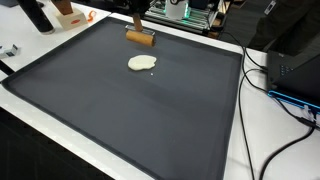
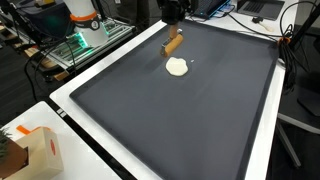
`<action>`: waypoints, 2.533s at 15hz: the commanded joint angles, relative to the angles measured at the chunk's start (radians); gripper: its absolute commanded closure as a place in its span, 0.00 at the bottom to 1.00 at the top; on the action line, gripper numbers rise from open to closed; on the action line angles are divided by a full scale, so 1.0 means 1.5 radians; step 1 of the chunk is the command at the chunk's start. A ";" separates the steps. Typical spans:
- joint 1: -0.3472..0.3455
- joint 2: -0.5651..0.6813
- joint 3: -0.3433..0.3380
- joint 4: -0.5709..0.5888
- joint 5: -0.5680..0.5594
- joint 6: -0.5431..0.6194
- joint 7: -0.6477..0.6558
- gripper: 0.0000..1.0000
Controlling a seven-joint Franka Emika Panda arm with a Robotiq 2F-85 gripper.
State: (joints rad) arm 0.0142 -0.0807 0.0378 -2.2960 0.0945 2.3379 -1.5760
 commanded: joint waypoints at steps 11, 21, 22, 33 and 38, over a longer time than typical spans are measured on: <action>-0.018 0.082 -0.030 0.044 0.370 -0.024 0.109 0.77; -0.046 0.155 -0.029 0.068 0.542 -0.060 0.211 0.77; -0.048 0.162 -0.029 0.073 0.551 -0.066 0.218 0.77; -0.059 0.218 -0.029 0.104 0.551 -0.109 0.318 0.77; -0.066 0.221 -0.032 0.102 0.545 -0.124 0.346 0.77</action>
State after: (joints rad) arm -0.0695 0.2502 -0.0060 -2.1510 0.9200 2.1958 -1.0961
